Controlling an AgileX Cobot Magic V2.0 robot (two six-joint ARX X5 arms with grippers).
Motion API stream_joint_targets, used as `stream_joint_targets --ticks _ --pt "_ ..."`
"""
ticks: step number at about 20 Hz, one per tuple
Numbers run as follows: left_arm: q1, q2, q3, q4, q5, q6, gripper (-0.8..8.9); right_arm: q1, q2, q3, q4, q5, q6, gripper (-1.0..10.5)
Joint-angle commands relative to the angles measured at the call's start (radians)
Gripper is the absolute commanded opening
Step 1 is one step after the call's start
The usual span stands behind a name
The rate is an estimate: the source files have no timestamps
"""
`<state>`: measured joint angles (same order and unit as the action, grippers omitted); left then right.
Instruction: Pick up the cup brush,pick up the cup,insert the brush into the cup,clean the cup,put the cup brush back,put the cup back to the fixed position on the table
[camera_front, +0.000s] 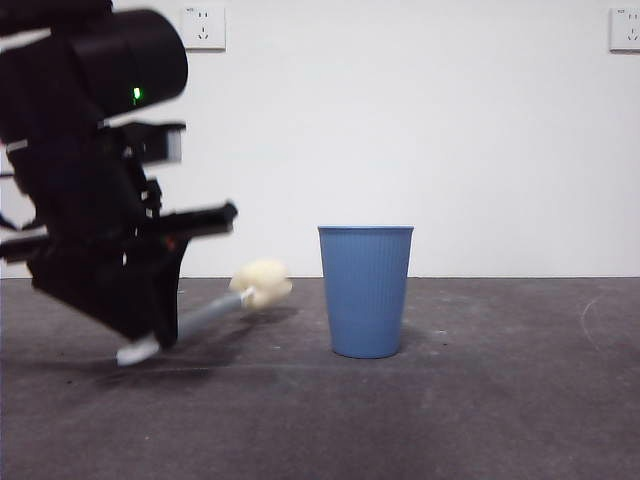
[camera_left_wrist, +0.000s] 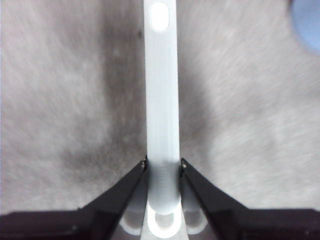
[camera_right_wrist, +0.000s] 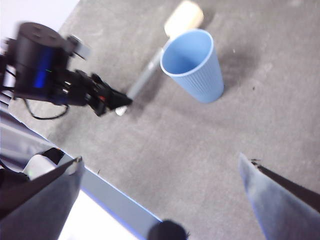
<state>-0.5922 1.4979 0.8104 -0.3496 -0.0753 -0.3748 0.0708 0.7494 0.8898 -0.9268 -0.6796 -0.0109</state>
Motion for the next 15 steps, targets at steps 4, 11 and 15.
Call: stream_joint_targets --ticks 4,11,15 --pt "-0.001 -0.143 0.023 -0.102 0.001 0.039 -0.08 0.006 0.058 0.0 0.056 -0.003 0.01 5.4" --pt "-0.001 -0.47 0.023 -0.363 -0.002 0.1 -0.08 0.08 0.23 -0.062 0.273 -0.091 -0.013 5.4" --pt "-0.001 -0.64 0.023 -0.5 -0.004 0.098 -0.08 0.13 0.315 -0.133 0.412 -0.041 -0.04 5.4"
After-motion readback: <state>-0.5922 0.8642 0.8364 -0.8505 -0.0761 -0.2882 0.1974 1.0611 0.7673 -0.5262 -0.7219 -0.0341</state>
